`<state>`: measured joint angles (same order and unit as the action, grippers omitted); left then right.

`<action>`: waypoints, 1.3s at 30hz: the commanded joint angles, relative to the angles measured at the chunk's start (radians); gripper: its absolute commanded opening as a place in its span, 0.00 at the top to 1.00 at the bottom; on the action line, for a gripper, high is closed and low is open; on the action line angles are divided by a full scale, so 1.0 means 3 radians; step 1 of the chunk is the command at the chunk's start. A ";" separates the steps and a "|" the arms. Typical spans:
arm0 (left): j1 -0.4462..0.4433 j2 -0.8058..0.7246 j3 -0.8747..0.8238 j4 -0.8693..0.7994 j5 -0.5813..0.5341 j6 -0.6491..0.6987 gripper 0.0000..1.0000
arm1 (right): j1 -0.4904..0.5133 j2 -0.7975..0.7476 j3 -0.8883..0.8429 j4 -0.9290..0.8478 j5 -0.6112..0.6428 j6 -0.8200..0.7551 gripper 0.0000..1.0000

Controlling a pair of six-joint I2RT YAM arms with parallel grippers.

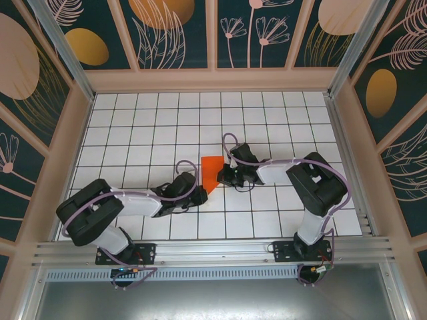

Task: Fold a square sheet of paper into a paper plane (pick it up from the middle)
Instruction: Fold the triangle at the center of the table.

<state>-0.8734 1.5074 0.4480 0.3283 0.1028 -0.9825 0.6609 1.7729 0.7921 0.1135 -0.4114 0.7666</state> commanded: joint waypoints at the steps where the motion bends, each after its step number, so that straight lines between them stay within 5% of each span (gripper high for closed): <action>1: -0.0020 -0.0219 -0.0136 -0.0585 0.0141 0.0197 1.00 | -0.0051 0.0096 -0.0284 -0.0523 0.0512 0.0140 0.95; 8: -0.0020 -0.0750 -0.0121 -0.0197 -0.0274 0.0020 1.00 | -0.0031 -0.0183 -0.0515 -0.0380 0.0451 0.0512 0.94; 14: -0.0028 -0.0225 0.0085 0.0416 -0.0019 -0.0090 1.00 | -0.0010 -0.0340 -0.0550 -0.0287 0.0455 0.0702 0.94; 39: -0.0034 0.0426 0.0245 -0.0080 0.0023 -0.0218 1.00 | 0.0176 -0.0644 -0.0341 0.0084 0.0134 0.0049 0.94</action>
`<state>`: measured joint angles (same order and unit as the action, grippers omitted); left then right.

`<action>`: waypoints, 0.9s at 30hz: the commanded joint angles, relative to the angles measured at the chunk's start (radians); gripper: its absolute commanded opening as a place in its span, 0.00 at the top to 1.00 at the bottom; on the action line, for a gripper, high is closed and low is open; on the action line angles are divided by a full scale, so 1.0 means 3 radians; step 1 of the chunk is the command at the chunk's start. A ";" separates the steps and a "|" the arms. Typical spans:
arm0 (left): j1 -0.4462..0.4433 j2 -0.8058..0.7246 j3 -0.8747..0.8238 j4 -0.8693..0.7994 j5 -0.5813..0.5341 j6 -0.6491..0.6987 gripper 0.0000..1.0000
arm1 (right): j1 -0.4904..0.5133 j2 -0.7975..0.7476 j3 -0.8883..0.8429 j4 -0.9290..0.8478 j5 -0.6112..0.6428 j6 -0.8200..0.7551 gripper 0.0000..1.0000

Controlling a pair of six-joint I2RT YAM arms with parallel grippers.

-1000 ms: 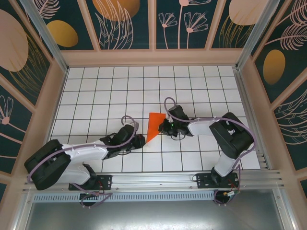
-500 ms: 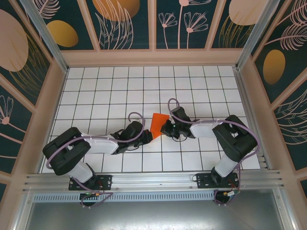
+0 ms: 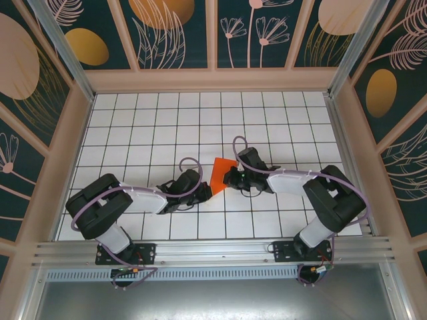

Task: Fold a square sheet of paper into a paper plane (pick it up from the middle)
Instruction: Fold the triangle at the center of the table.

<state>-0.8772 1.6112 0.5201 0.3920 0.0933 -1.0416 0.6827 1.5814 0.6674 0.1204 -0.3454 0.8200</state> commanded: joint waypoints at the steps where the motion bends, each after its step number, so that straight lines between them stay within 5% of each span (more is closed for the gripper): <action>1: -0.0019 0.0080 0.0012 -0.0311 0.0047 -0.0021 1.00 | 0.0133 0.0021 0.0085 0.0072 -0.0097 -0.0119 0.94; 13: -0.0021 0.0157 0.0030 -0.0615 0.0022 -0.0059 1.00 | 0.0239 0.0403 0.0150 -0.0031 -0.0008 -0.0154 0.95; 27: -0.0021 0.0169 -0.0128 -0.1119 -0.0105 0.0049 1.00 | -0.0580 0.0280 -0.0052 -0.0208 0.0173 -0.0257 0.95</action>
<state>-0.8772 1.6165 0.5499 0.3214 0.0887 -1.0485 0.5842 1.6691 0.6777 0.1299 -0.4133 0.7822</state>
